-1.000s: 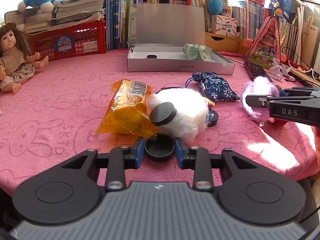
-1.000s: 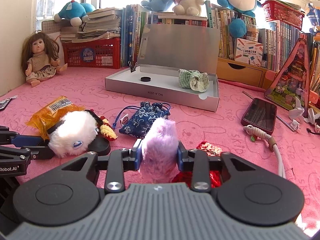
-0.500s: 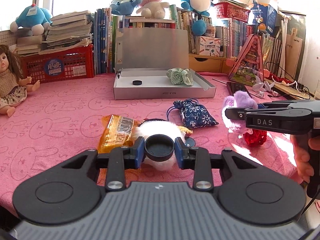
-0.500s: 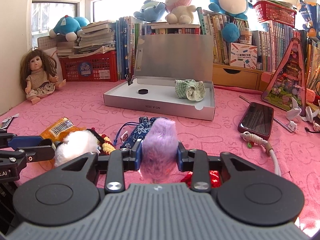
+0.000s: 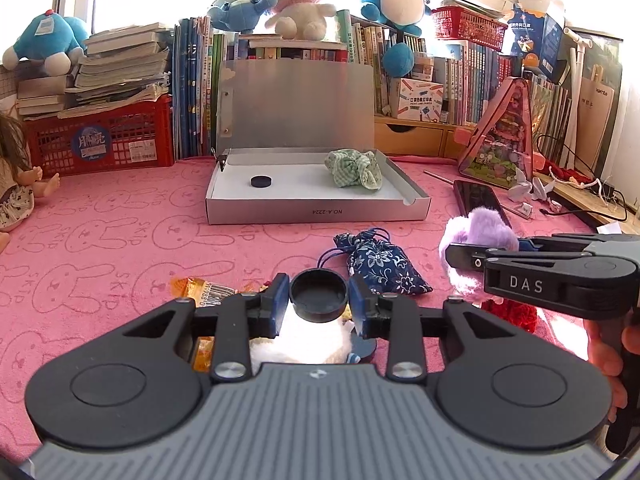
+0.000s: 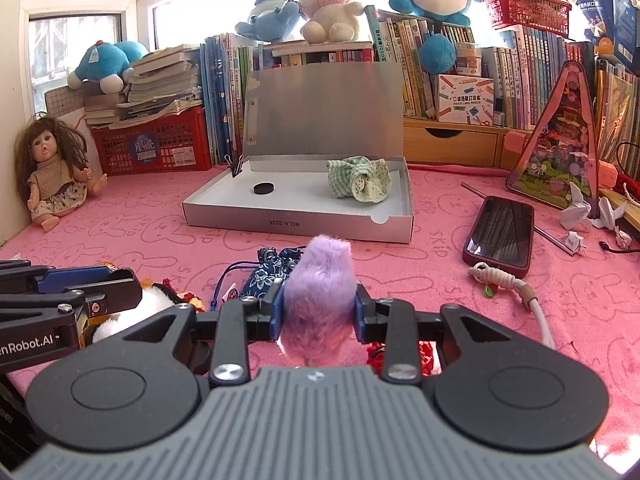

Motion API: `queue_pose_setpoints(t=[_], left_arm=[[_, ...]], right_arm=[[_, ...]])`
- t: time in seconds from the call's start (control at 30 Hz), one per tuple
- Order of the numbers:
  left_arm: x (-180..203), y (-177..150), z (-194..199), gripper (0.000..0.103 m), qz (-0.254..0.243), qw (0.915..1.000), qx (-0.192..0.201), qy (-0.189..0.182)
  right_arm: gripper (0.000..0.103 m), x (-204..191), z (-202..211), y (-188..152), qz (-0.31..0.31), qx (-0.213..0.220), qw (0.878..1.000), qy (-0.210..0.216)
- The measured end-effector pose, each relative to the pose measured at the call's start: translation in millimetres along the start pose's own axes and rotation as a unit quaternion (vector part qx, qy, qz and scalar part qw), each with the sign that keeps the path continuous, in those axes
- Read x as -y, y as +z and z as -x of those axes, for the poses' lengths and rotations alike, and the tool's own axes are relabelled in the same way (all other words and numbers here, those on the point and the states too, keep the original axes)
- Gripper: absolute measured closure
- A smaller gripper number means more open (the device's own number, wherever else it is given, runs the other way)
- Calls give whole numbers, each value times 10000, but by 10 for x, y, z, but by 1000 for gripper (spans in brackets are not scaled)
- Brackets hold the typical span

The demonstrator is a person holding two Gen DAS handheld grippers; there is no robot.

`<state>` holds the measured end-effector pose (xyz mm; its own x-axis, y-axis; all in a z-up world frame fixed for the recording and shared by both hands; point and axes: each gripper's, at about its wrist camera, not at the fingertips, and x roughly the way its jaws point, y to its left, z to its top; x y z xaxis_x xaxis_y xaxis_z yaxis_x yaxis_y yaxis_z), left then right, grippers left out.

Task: Organize objects
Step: 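Carry the black cap and purple pom-pom with both tools into the box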

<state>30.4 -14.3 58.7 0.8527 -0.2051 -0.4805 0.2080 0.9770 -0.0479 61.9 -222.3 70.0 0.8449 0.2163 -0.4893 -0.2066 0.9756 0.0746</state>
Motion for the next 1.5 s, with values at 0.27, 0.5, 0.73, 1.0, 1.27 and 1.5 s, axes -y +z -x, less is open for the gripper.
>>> queue_pose_setpoints(t=[0.27, 0.5, 0.73, 1.0, 1.27, 1.5], left_arm=[[-10, 214, -212, 65, -39, 10000, -40, -25], [-134, 520, -358, 65, 176, 9997, 181, 27], [-345, 892, -655, 65, 303, 9993, 122, 160], [-453, 1204, -1051, 65, 268, 9996, 90, 80], [-548, 1330, -1569, 65, 407, 9988, -63, 276], [-628, 1299, -2007, 65, 556, 9970, -327, 426]], right_arm=[[66, 105, -64, 141, -252, -43, 9997, 67], [66, 287, -197, 418, -571, 6, 9982, 169], [66, 438, -490, 702, -835, -126, 9961, 262], [66, 560, -946, 954, -1099, -381, 9927, 321], [66, 626, -1388, 1085, -1269, -487, 9889, 595], [66, 688, -1765, 1085, -1587, -606, 9824, 772]])
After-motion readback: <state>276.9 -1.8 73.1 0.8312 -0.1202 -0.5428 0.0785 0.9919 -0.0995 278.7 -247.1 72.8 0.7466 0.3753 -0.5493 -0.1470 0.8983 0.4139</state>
